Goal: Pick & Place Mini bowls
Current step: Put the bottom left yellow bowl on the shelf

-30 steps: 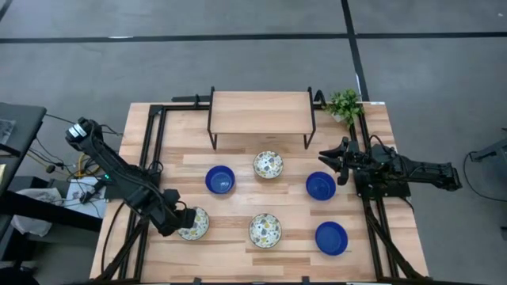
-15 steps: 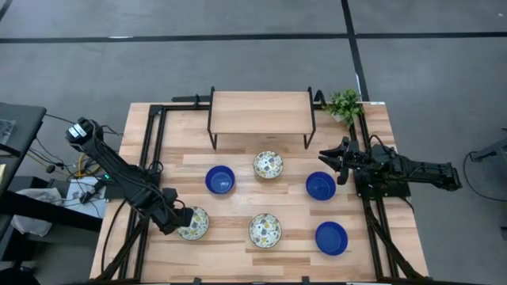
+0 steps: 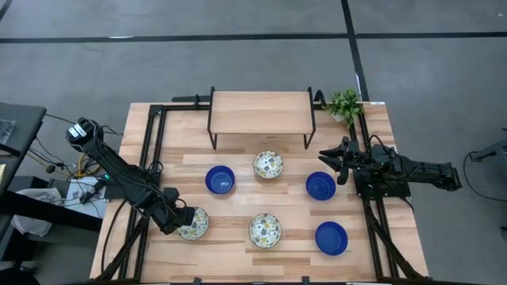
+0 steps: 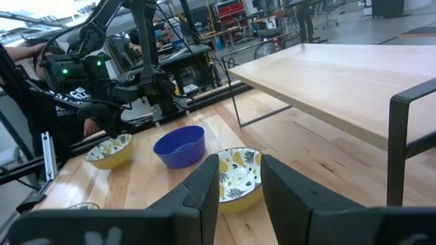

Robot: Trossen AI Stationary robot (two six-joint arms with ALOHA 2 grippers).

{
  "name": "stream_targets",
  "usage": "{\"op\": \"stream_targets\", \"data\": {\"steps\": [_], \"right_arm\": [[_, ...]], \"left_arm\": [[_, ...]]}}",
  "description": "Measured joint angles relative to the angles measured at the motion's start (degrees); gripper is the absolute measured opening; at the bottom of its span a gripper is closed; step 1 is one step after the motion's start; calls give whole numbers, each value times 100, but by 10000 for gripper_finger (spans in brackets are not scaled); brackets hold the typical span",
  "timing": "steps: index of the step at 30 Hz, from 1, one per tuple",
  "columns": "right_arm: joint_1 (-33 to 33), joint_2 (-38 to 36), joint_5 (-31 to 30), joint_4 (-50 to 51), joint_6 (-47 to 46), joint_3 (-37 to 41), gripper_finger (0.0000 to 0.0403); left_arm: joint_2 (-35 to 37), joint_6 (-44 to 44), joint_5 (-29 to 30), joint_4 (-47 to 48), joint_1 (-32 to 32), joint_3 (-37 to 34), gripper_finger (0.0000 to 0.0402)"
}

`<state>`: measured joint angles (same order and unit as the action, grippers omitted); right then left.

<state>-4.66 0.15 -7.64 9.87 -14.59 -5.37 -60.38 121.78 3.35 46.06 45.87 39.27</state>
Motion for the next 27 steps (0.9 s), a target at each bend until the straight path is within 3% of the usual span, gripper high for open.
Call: {"op": "stream_targets", "data": {"steps": [27], "right_arm": [[2,0,4,1,0,-1,98]], "left_arm": [[-946,15,3,-415,-203,2,127]]}}
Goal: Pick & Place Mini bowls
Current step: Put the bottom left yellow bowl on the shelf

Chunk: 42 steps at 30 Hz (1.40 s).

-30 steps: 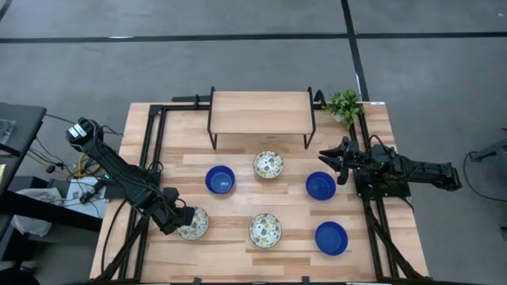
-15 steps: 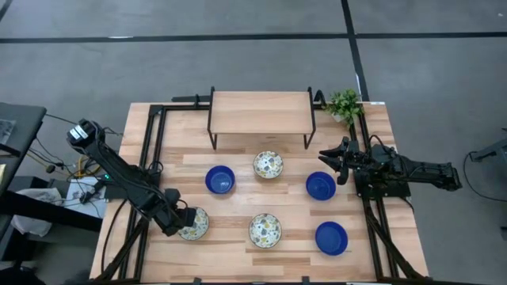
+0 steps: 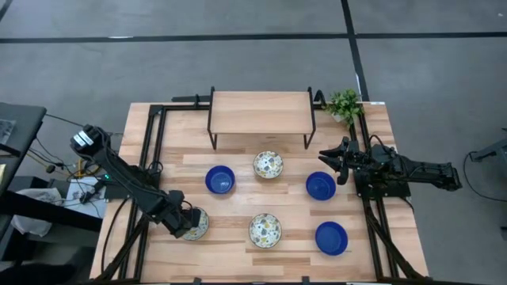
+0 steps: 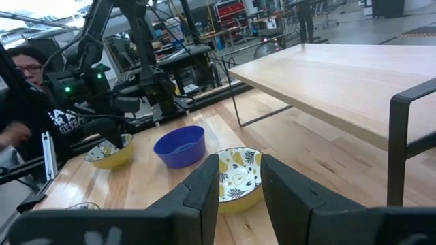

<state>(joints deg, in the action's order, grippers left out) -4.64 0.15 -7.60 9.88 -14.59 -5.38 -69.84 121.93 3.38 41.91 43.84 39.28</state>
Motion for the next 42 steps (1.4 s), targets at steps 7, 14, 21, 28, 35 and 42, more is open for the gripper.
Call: {"op": "stream_targets", "data": {"steps": [7,14,21,28,35,42], "right_arm": [[-1,2,0,-1,0,1,98],[0,1,0,-1,0,1,98],[0,0,0,-1,0,0,98],[0,-1,0,-3,0,1,98],[-2,-1,0,-5,-2,1,98],[-2,-1,-1,-5,-2,-1,98]], "left_arm": [[4,-2,-40,-41,-29,1,94],[34,-49,18,-113,-26,36,19],[63,-216,-124,-120,-35,22,12],[533,-365,-677,-27,-27,-19,11],[854,-499,-1155,-171,11,4,11],[1021,-1040,-1354,-517,-10,246,11]]}}
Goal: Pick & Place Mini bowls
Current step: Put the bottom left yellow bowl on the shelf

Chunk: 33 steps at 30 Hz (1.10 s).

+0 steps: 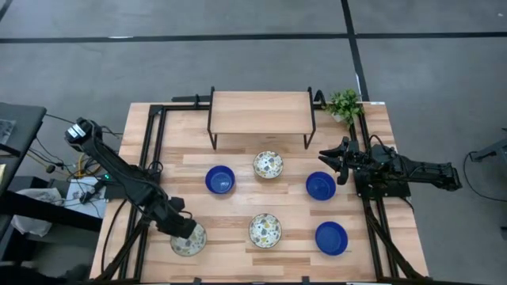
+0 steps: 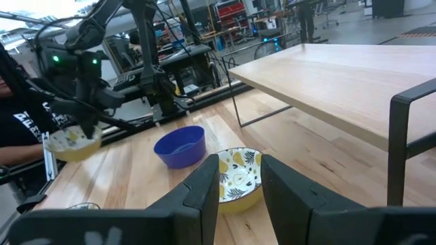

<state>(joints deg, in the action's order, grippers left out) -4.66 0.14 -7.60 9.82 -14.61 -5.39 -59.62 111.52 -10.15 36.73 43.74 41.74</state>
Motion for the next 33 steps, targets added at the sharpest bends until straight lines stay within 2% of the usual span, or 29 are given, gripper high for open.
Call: {"op": "stream_targets", "data": {"steps": [9,19,33], "right_arm": [[1,1,-2,0,0,1,98],[1,0,0,0,0,2,98],[-1,1,1,0,0,2,98]], "left_arm": [[1,-707,168,-214,-418,416,11],[-1,-1956,282,-462,-1397,986,11],[-24,-2881,272,-479,-2558,1572,11]]}}
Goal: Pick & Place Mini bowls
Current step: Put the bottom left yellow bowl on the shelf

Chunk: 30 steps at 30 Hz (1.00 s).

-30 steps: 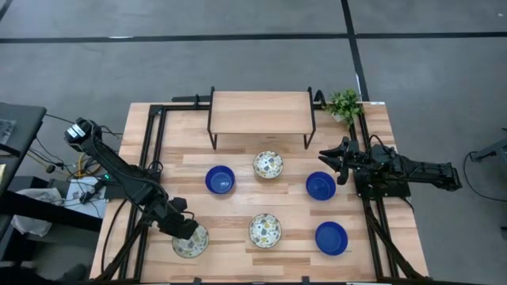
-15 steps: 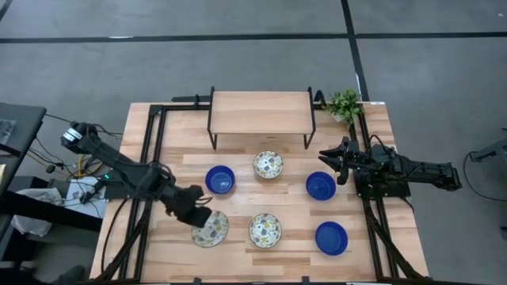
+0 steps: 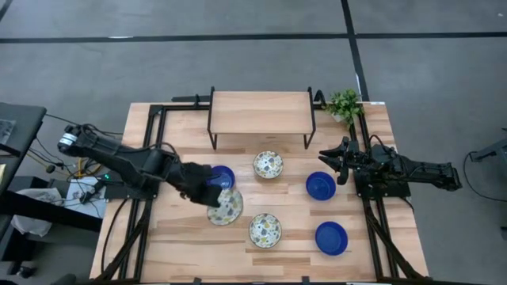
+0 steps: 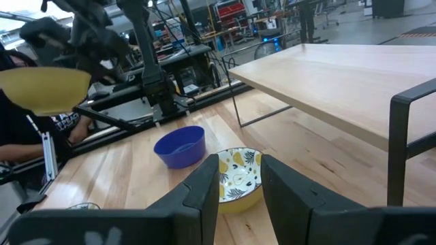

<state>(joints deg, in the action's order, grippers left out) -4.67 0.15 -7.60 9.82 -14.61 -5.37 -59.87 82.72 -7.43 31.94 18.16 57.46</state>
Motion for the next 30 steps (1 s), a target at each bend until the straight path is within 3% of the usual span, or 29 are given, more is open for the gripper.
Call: {"op": "stream_targets", "data": {"steps": [10,30], "right_arm": [[2,1,0,0,0,-1,98],[1,-1,0,0,0,0,98]], "left_arm": [[-369,-1012,-315,-8,-809,598,11],[-2001,-3408,-1169,11,-2147,1777,11]]}}
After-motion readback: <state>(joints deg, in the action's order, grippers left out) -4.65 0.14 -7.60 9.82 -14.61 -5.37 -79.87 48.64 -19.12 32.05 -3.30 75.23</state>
